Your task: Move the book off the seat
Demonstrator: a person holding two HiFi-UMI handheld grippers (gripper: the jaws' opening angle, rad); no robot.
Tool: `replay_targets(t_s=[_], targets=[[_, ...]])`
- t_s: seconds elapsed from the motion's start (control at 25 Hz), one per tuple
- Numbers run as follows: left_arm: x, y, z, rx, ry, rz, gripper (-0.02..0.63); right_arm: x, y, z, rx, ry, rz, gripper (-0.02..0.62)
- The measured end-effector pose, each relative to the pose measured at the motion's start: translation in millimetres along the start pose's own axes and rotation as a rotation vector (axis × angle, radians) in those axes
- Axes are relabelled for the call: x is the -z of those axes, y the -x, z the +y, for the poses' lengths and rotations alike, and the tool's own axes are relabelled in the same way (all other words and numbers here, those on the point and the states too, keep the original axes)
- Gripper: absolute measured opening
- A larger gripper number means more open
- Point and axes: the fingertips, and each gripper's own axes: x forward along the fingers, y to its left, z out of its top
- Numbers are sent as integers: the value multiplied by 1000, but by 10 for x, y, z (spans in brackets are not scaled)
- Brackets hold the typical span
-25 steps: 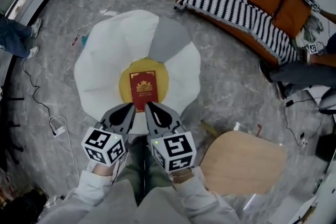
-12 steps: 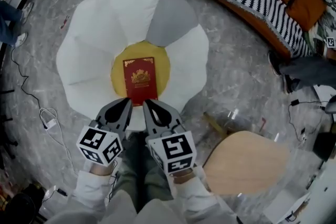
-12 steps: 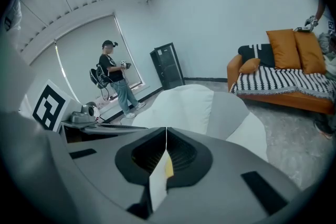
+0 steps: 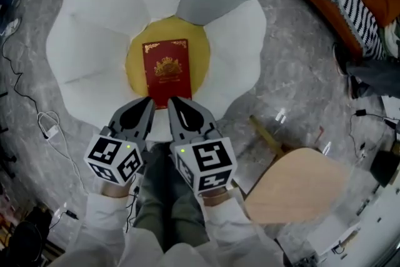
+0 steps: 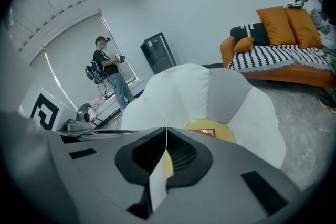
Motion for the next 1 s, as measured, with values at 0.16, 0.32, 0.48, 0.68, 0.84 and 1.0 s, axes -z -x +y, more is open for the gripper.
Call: replay_targets(t_s=[0.16, 0.32, 0.48, 0.68, 0.84, 1.0], targets=[[274, -151, 204, -5, 21, 23, 6, 315, -260, -90, -3, -28, 32, 12], [479, -309, 390, -6, 32, 31, 6, 576, -497, -169, -6, -45, 58, 12], [628, -451, 520, -3, 26, 32, 6, 776, -645, -263, -5, -46, 66, 12], [887, -592, 655, 0, 60, 37, 6, 1061, -806, -419, 24, -73, 85, 12], [1119, -648, 732, -6, 62, 51, 6, 1206, -921, -474, 21, -73, 91, 12], [1317, -724, 816, -1, 77, 71, 6, 1332, -1016, -518, 20, -68, 101, 12]])
